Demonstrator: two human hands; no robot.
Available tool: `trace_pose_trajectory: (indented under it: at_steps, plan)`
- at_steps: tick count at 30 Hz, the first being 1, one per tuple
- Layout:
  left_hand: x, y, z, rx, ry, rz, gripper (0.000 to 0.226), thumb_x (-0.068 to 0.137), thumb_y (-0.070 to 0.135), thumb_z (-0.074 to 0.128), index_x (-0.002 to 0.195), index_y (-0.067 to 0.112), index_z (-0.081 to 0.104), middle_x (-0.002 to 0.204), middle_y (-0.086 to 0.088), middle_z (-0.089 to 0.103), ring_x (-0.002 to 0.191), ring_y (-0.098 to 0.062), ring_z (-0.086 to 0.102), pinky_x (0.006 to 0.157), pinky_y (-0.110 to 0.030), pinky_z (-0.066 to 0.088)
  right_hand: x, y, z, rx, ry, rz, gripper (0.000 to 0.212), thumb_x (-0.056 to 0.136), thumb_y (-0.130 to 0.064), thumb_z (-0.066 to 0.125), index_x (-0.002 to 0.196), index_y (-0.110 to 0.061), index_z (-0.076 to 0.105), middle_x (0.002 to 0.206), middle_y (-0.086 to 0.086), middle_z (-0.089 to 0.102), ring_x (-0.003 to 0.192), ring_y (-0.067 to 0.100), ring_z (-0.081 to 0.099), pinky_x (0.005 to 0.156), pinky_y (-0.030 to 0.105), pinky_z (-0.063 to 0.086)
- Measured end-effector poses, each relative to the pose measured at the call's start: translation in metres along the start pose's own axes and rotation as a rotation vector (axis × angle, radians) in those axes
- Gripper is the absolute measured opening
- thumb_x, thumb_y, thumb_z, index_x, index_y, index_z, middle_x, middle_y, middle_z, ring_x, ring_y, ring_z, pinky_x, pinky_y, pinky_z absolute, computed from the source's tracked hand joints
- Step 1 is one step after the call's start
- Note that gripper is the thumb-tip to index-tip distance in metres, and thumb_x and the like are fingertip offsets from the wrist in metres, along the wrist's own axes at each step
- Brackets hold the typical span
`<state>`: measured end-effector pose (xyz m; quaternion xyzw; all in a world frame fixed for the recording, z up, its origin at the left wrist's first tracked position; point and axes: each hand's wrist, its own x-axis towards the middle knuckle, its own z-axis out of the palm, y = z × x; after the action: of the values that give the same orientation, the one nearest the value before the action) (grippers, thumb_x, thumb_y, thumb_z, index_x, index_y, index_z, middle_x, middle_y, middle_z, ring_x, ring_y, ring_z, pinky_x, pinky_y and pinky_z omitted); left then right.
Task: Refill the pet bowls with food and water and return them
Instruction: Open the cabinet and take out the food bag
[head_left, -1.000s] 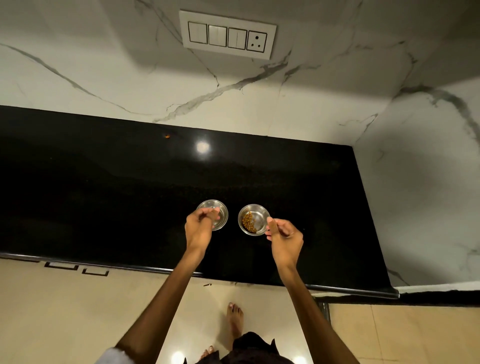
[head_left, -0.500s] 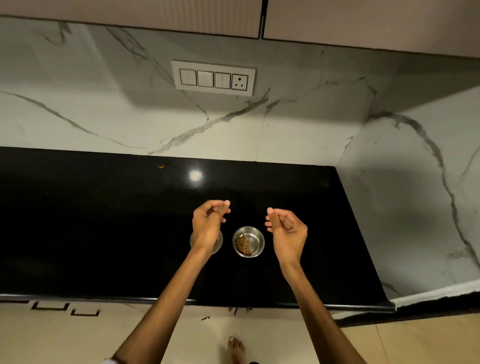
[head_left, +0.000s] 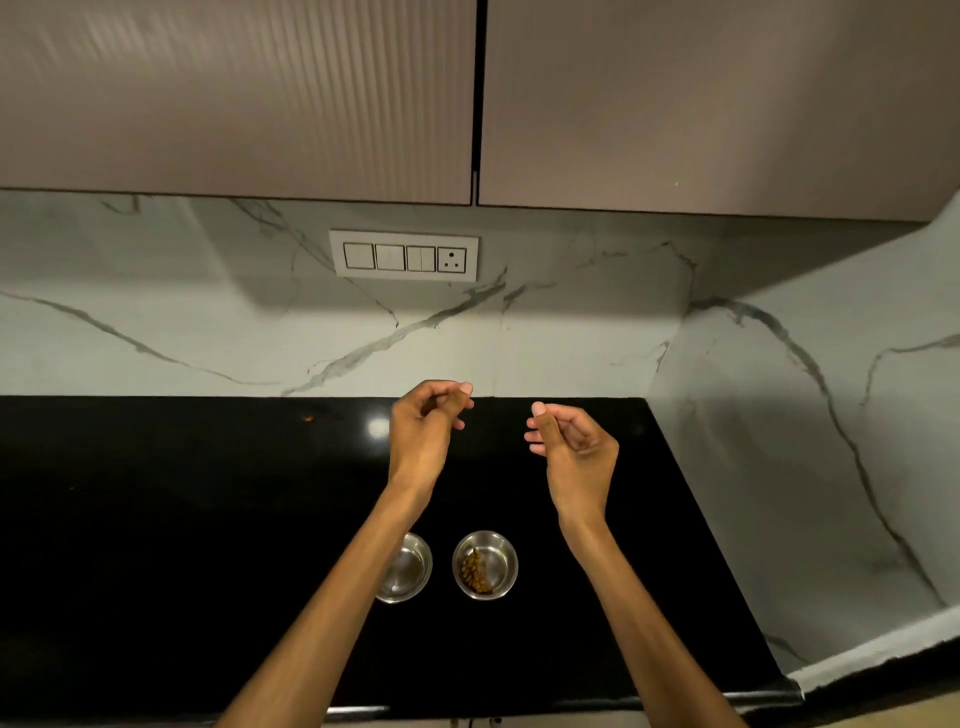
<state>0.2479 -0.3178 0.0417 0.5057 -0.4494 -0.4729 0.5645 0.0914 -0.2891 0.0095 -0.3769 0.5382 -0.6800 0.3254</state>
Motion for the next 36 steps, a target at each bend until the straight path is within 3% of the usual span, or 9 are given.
trace_pose_trajectory:
  at_steps: [4, 11, 15, 21, 25, 31, 36]
  plan:
    - [0.013, 0.029, 0.013, -0.008, -0.011, 0.046, 0.01, 0.095, 0.022, 0.072, 0.099, 0.014, 0.075, 0.09, -0.006, 0.077, 0.072, -0.013, 0.063, 0.073, -0.022, 0.051, 0.019, -0.022, 0.005, 0.03, -0.015, -0.064, 0.009, 0.095, -0.016, 0.076, 0.099, -0.008, 0.077, 0.083, 0.004, 0.079, 0.075, 0.019, 0.077, 0.067, 0.027, 0.063]
    - [0.036, 0.079, 0.034, -0.012, -0.011, 0.146, 0.01, 0.096, 0.018, 0.07, 0.099, 0.01, 0.074, 0.092, -0.009, 0.077, 0.066, -0.01, 0.063, 0.061, -0.013, 0.048, 0.056, -0.068, 0.023, 0.126, -0.014, -0.092, 0.01, 0.097, -0.016, 0.074, 0.101, -0.008, 0.077, 0.084, 0.004, 0.079, 0.077, 0.019, 0.076, 0.07, 0.026, 0.062]
    - [0.047, 0.103, 0.044, -0.031, -0.034, 0.18, 0.008, 0.096, 0.023, 0.07, 0.098, 0.017, 0.075, 0.096, -0.009, 0.078, 0.066, -0.009, 0.065, 0.068, -0.024, 0.049, 0.076, -0.094, 0.033, 0.19, -0.034, -0.095, 0.005, 0.097, -0.019, 0.074, 0.099, -0.015, 0.077, 0.084, 0.002, 0.079, 0.075, 0.017, 0.075, 0.068, 0.025, 0.061]
    - [0.056, 0.123, 0.06, -0.082, -0.058, 0.17, 0.012, 0.096, 0.024, 0.071, 0.1, 0.014, 0.074, 0.099, -0.009, 0.078, 0.066, -0.011, 0.066, 0.071, -0.03, 0.051, 0.1, -0.124, 0.044, 0.328, -0.094, -0.033, 0.015, 0.097, -0.016, 0.073, 0.112, -0.013, 0.075, 0.089, 0.001, 0.079, 0.075, 0.015, 0.074, 0.068, 0.025, 0.062]
    - [0.059, 0.13, 0.07, -0.135, -0.082, 0.131, 0.019, 0.095, 0.029, 0.072, 0.105, 0.013, 0.073, 0.104, -0.007, 0.078, 0.074, -0.016, 0.069, 0.072, -0.03, 0.054, 0.112, -0.137, 0.049, 0.391, -0.123, 0.045, 0.032, 0.097, -0.023, 0.074, 0.121, -0.002, 0.071, 0.102, 0.006, 0.079, 0.08, 0.018, 0.076, 0.069, 0.028, 0.064]
    - [0.067, 0.14, 0.081, -0.29, -0.119, 0.063, 0.034, 0.095, 0.029, 0.071, 0.121, 0.007, 0.07, 0.115, -0.006, 0.077, 0.093, -0.022, 0.074, 0.075, -0.03, 0.057, 0.124, -0.15, 0.048, 0.514, -0.22, 0.115, 0.009, 0.098, -0.02, 0.073, 0.102, -0.011, 0.072, 0.087, -0.003, 0.078, 0.084, 0.016, 0.077, 0.074, 0.031, 0.065]
    - [0.071, 0.142, 0.086, -0.402, -0.109, 0.045, 0.031, 0.094, 0.024, 0.072, 0.118, 0.004, 0.068, 0.11, -0.009, 0.075, 0.091, -0.021, 0.074, 0.078, -0.033, 0.057, 0.13, -0.15, 0.048, 0.528, -0.233, 0.138, 0.01, 0.098, -0.021, 0.073, 0.1, -0.012, 0.072, 0.085, -0.003, 0.077, 0.082, 0.016, 0.077, 0.071, 0.029, 0.063]
